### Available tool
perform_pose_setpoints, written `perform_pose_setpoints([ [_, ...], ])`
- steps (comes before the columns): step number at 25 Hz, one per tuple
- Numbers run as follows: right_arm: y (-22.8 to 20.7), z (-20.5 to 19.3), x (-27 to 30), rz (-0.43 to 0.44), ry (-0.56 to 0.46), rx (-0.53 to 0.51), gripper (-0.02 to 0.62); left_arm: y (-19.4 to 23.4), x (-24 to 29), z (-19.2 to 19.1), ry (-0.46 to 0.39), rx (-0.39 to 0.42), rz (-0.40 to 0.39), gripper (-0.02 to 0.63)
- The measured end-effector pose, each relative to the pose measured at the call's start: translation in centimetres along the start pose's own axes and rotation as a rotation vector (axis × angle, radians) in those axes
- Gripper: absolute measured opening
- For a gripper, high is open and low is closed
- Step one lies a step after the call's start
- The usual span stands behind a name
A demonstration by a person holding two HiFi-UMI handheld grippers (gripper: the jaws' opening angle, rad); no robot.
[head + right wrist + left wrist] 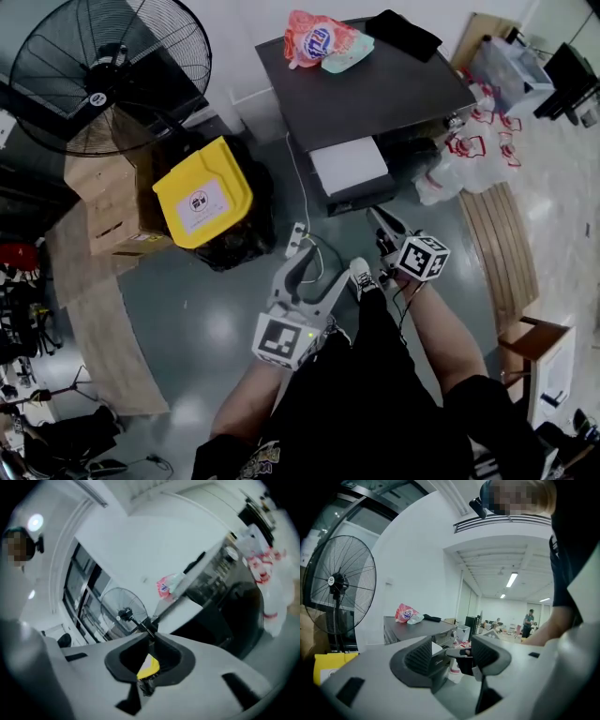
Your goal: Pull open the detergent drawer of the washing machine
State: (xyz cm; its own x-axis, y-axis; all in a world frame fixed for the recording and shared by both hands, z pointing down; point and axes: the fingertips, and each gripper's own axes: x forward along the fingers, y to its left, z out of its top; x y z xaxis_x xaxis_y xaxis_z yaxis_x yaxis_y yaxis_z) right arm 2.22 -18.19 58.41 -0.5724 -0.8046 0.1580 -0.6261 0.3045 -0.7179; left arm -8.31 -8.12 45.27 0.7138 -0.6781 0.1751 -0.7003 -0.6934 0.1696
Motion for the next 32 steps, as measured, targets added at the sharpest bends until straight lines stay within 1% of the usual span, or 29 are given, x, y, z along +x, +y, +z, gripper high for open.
perform_pose_setpoints([
  [1, 1.4, 0.6, -0.3, 0.009, 0.007, -0.089, -0.002, 0.0, -0.4, 0.1, -0.004, -0.001, -0.002, 0.252],
  [3, 4.3, 1.6, -0.8, 0.029, 0.013, -0.237, 0.000, 0.2, -1.1, 0.5, -0.015, -0.003, -0.003, 0.232],
  [6, 8.6, 2.3, -1.6, 0.049, 0.013, -0.404, 0.000, 0.7, -2.4, 1.2, -0.054, 0.010, 0.009, 0.186],
  [8, 11.3, 2.3, -2.5, 0.061, 0.012, -0.493, 0.000, 0.6, -3.3, 1.9, -0.060, 0.007, 0.011, 0.139],
  [9, 12.6, 2.3, -3.0, 0.068, 0.010, -0.530, 0.000, 0.5, -3.7, 2.0, -0.064, 0.006, 0.011, 0.104],
  [10, 13.8, 2.3, -3.6, 0.075, 0.007, -0.562, 0.002, 0.5, -4.0, 2.0, -0.068, 0.005, 0.010, 0.065],
  [11, 14.9, 2.4, -4.1, 0.082, 0.003, -0.589, 0.003, 0.4, -4.4, 1.9, -0.072, 0.005, 0.011, 0.043],
  [13, 16.9, 2.5, -5.2, 0.097, -0.002, -0.633, 0.003, 0.2, -4.9, 2.1, -0.081, 0.007, 0.013, 0.023],
  [16, 19.3, 2.9, -6.8, 0.118, -0.004, -0.691, 0.003, -0.4, -5.4, 2.6, -0.086, 0.009, 0.021, 0.015],
  [20, 21.2, 3.3, -9.2, 0.135, 0.002, -0.756, 0.003, -1.9, -5.3, 2.3, -0.090, 0.012, 0.033, 0.012],
  [25, 21.2, 3.4, -12.4, 0.157, 0.025, -0.813, 0.003, -4.6, -4.4, 1.5, -0.081, 0.009, 0.051, 0.012],
  [32, 19.0, 4.1, -17.6, 0.216, 0.038, -0.776, 0.003, -10.5, -3.1, 0.6, -0.055, 0.016, 0.115, 0.012],
])
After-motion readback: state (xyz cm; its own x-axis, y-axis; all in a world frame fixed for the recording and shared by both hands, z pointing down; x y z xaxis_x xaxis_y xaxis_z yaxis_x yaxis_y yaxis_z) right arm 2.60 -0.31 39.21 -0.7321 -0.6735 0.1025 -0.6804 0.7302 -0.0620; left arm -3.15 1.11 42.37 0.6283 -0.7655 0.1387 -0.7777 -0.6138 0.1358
